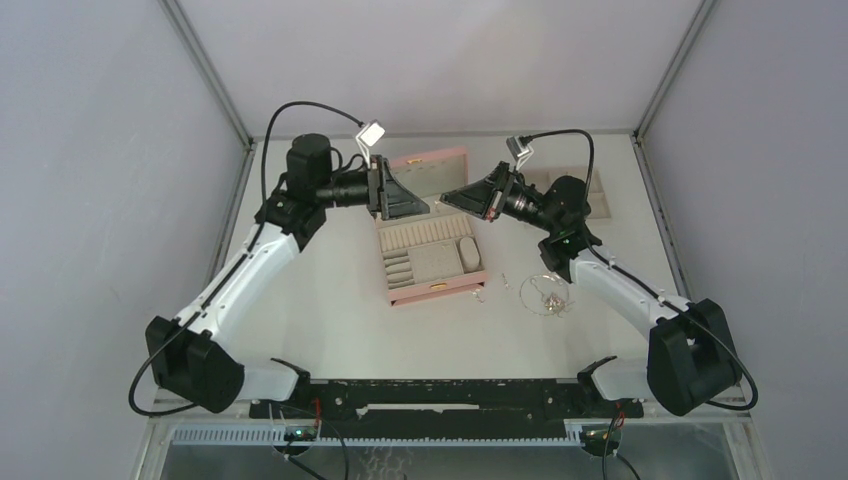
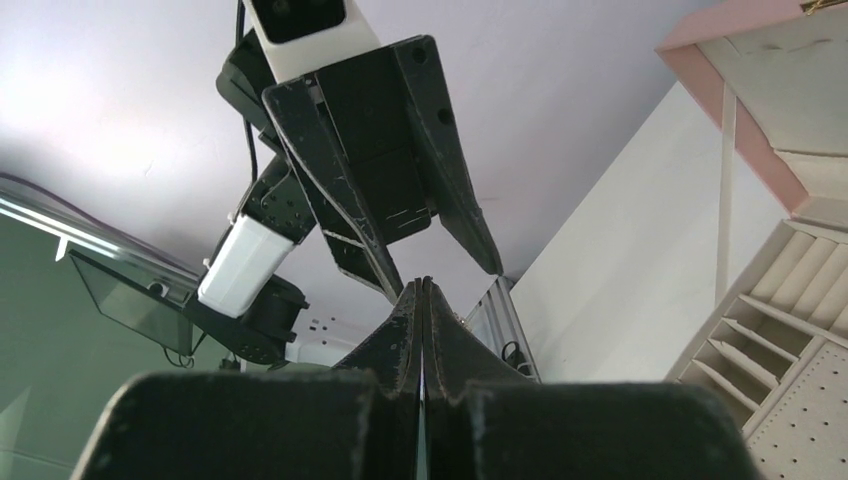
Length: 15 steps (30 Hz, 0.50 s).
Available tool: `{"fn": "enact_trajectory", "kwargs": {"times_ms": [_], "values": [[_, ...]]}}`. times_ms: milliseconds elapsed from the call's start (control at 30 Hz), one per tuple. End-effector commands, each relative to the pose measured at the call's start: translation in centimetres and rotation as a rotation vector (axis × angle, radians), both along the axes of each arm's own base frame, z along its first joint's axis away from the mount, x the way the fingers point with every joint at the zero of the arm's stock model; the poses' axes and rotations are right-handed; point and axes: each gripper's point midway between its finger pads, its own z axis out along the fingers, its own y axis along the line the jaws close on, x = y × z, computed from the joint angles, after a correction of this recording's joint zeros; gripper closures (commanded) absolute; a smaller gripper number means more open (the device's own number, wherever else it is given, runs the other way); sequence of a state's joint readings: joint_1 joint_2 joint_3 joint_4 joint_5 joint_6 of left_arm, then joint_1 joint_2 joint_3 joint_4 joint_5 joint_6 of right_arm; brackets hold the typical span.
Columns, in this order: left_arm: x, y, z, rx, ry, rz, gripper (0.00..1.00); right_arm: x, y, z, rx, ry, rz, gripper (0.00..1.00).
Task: Organize the mixed jewelry
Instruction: Pick up the jewelry from the center of the board.
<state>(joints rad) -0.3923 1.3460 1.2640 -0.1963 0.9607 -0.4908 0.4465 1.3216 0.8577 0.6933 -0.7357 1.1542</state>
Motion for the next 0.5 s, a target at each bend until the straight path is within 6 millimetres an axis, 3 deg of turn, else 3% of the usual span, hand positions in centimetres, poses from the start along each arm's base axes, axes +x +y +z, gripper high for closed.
{"fn": "enact_trajectory", "kwargs": {"times_ms": [0, 133, 267, 300, 467], "values": [[0.4, 0.9, 2.8, -0.044, -0.208, 0.087, 0.51, -0.1, -0.4, 2.7, 0.052, -0.065, -0.001, 1.00], [0.3, 1.5, 3.2, -0.071, -0.384, 0.146, 0.50, 0.1, -0.4, 2.5, 0.051, -0.056, -0.003, 1.00], [-0.2, 2.6, 4.0, -0.059, -0.684, 0.263, 0.26, 0.2, -0.5, 2.5, 0.054, -0.052, -0.003, 1.00], [-0.3, 2.8, 4.3, -0.061, -0.727, 0.277, 0.25, 0.2, -0.4, 2.5, 0.054, -0.053, -0.002, 1.00], [-0.7, 2.2, 4.5, -0.070, -0.736, 0.229, 0.26, 0.4, -0.4, 2.5, 0.062, -0.051, 0.001, 1.00]]}}
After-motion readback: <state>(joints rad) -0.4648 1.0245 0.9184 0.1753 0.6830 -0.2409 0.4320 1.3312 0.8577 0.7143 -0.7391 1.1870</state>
